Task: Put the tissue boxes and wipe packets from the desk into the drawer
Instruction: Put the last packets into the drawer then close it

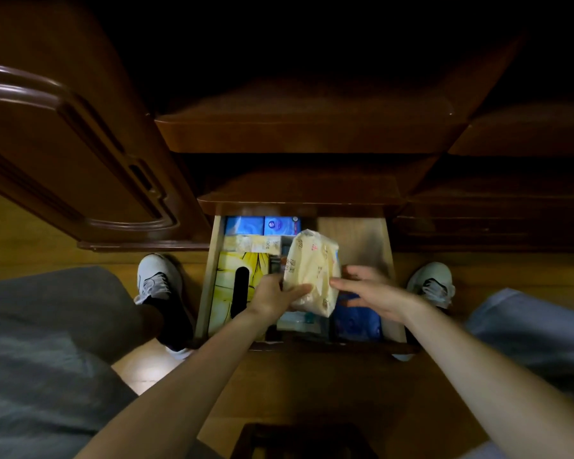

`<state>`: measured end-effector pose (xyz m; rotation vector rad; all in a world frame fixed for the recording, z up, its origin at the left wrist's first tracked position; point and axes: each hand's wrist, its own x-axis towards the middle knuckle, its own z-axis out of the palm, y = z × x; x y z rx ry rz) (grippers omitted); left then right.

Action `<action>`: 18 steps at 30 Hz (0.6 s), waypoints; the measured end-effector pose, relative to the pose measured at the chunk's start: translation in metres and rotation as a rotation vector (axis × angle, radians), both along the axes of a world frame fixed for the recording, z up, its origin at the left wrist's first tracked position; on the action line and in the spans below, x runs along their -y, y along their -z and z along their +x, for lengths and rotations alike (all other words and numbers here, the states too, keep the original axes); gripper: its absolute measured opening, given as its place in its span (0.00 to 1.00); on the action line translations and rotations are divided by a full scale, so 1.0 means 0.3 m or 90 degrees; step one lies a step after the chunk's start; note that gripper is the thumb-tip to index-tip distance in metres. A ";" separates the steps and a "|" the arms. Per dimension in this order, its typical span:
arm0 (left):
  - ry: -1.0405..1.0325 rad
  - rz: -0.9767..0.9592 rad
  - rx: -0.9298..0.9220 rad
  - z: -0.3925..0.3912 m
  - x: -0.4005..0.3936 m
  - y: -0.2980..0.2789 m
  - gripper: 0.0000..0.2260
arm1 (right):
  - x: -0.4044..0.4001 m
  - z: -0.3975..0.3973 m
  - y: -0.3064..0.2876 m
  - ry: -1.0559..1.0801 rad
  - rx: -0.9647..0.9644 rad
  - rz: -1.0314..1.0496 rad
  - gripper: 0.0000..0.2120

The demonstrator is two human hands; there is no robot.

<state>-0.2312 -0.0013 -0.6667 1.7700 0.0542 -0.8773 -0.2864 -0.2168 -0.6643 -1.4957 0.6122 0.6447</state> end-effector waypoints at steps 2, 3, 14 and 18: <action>-0.006 0.010 0.014 0.007 0.005 0.018 0.17 | 0.004 0.025 0.031 0.027 -0.026 -0.016 0.14; -0.007 0.039 0.039 0.013 0.004 0.028 0.16 | 0.006 0.043 0.042 0.066 -0.036 -0.045 0.16; 0.035 0.266 0.297 0.092 -0.128 0.116 0.05 | 0.099 0.285 0.195 -0.060 -0.035 -0.758 0.15; 0.094 0.290 0.302 0.086 -0.176 0.137 0.14 | 0.112 0.312 0.244 -0.039 -0.013 -0.829 0.17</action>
